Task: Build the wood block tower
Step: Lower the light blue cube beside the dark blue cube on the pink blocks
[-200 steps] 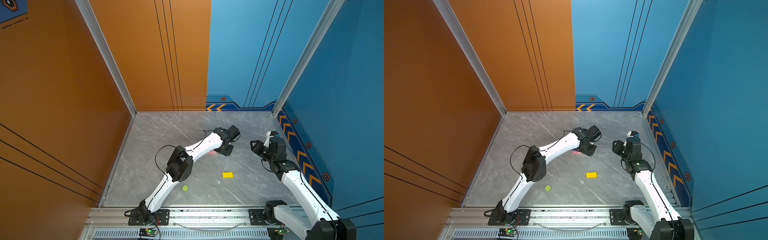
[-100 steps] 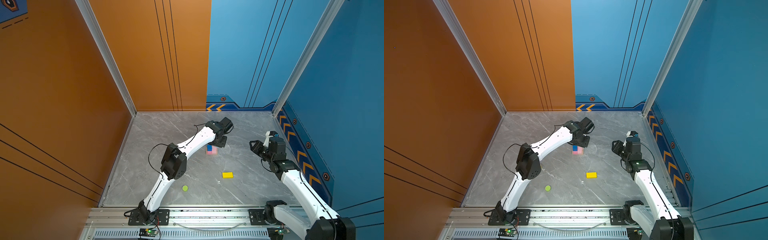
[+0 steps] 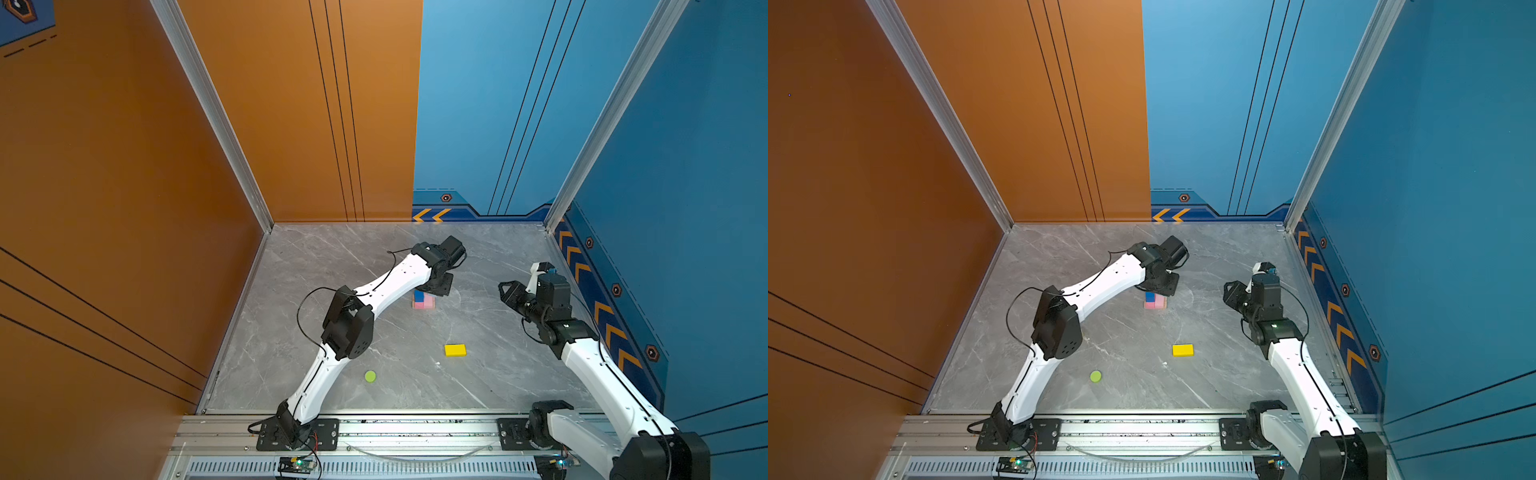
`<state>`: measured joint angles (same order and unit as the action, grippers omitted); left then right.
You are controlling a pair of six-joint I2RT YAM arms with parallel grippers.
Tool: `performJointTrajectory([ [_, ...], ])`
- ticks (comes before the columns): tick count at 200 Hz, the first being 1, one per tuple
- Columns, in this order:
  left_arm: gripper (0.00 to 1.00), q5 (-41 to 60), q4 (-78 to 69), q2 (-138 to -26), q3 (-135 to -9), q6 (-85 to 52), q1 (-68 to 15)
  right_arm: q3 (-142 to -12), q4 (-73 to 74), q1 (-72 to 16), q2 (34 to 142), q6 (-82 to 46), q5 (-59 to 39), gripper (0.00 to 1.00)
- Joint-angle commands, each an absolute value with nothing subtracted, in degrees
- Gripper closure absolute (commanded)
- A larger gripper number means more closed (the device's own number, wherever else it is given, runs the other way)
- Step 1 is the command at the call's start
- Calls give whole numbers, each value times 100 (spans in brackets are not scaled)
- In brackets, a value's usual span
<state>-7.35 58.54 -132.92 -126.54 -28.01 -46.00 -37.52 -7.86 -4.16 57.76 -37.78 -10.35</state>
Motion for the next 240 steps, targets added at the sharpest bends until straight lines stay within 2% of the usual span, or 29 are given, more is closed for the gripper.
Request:
performJointTrajectory([
  [1,81,-822,5983,-13416,-12556,-2884,-4519,-3687,-662,-396,5844,-3792,-1103,60],
  [60,80,-793,5985,-13474,-12516,-2938,-4488,-3705,-639,-396,5906,-3806,-1130,60],
  [131,72,-765,5982,-13553,-12527,-2948,-4488,-3700,-624,-394,5950,-3797,-1134,60],
  [240,66,-747,5985,-13624,-12529,-2979,-4484,-3706,-641,-395,5958,-3778,-1133,60],
])
